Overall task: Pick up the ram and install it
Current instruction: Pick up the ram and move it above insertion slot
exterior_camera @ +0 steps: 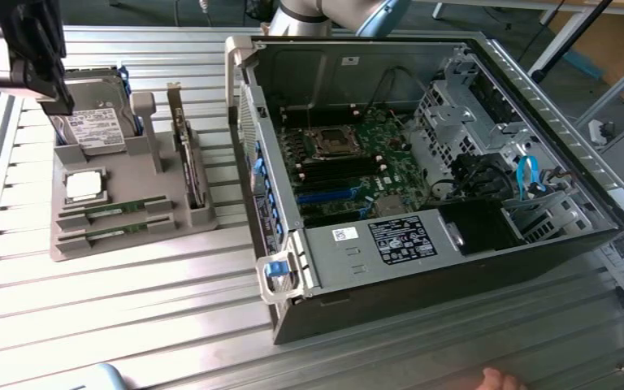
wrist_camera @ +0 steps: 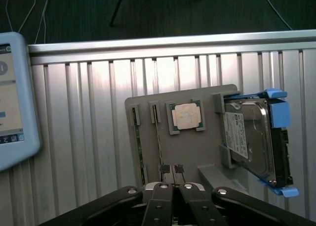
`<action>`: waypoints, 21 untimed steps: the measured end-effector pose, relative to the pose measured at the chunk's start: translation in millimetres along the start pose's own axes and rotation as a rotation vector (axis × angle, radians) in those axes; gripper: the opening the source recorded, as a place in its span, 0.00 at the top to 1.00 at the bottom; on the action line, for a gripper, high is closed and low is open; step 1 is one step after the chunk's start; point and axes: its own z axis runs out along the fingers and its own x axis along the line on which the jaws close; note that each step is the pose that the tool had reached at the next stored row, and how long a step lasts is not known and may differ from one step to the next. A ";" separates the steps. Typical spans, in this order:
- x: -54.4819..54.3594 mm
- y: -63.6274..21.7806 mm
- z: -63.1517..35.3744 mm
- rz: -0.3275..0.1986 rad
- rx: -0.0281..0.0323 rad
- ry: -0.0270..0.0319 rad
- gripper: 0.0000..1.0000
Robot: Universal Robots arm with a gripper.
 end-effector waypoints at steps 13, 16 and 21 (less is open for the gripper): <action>0.1 -0.1 5.2 0.000 0.0000 0.0000 0.89; 0.2 -0.2 6.5 0.000 0.0000 0.0000 0.89; 0.2 -0.2 8.5 0.000 0.0000 0.0000 0.89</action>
